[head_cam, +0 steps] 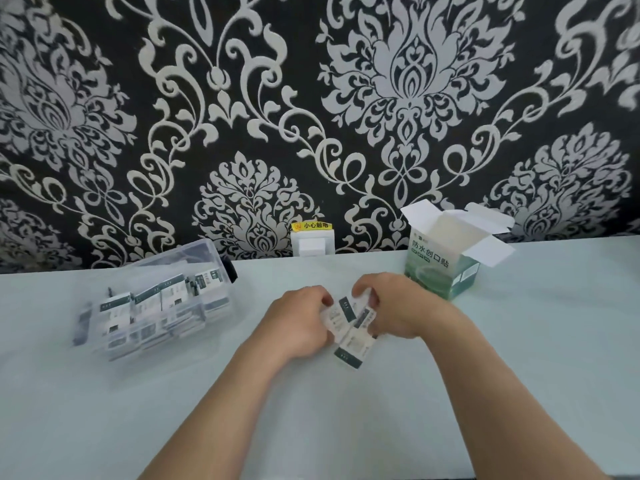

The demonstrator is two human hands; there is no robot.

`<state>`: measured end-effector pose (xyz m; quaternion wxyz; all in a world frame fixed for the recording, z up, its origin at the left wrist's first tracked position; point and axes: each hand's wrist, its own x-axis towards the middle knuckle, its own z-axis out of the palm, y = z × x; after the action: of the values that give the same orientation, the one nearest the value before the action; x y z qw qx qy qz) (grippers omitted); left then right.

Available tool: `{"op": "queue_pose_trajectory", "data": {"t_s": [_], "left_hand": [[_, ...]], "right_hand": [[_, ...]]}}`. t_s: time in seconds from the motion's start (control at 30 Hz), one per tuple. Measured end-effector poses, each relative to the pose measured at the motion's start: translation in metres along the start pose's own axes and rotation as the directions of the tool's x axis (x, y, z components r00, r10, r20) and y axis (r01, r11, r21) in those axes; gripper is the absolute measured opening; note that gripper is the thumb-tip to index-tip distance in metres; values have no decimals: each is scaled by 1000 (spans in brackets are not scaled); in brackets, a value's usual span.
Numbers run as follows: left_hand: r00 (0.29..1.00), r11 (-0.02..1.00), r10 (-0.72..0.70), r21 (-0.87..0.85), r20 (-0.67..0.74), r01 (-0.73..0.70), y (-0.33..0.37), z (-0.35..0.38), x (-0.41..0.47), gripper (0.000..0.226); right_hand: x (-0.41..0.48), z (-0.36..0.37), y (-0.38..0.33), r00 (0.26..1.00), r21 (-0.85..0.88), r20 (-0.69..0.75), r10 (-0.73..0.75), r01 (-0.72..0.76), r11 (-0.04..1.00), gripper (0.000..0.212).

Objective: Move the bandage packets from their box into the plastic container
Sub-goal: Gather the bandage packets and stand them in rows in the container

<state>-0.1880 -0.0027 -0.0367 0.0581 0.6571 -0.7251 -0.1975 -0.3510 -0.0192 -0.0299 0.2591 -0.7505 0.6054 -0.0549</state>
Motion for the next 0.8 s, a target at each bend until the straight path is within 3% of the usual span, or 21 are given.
{"op": "queue_pose_trajectory", "data": {"t_s": [0.07,0.13,0.2,0.27,0.37,0.47,0.53,0.63,0.7,0.8], "left_hand": [[1000,1000,-16,-8,-26,16,-6,-5,-1,41],[998,992,-38,-123,-46,32,-10,-11,-1,34],[1000,960,-28,-280,-11,23,-9,-14,-2,34],[997,946,18,-323,79,9,-3,-11,-5,42],[990,981,51,-195,135,-24,5,0,-8,46],[991,999,52,14,-121,-51,5,0,-5,32],[980,990,125,82,-157,-113,4,0,3,36],[958,963,262,36,118,-268,9,-2,17,66],[917,947,296,46,268,-319,14,-7,27,74],[887,922,326,97,328,-375,19,-11,40,71]], "right_hand": [[0,3,0,1000,36,-2,-21,21,999,51],[0,5,-1,999,58,-8,-36,37,998,46],[-1,5,-1,999,90,-25,-40,42,995,41],[-1,2,2,997,148,-73,-17,28,989,36],[-1,-6,10,980,240,-189,62,-15,971,30],[-4,-9,17,974,181,-200,102,-65,981,39],[-8,-8,19,987,134,-129,97,-80,988,52],[-12,-6,20,997,32,-17,79,-79,996,70],[-14,-6,21,997,-32,20,69,-69,997,76],[-16,-7,23,996,-94,74,48,-41,995,77]]}}
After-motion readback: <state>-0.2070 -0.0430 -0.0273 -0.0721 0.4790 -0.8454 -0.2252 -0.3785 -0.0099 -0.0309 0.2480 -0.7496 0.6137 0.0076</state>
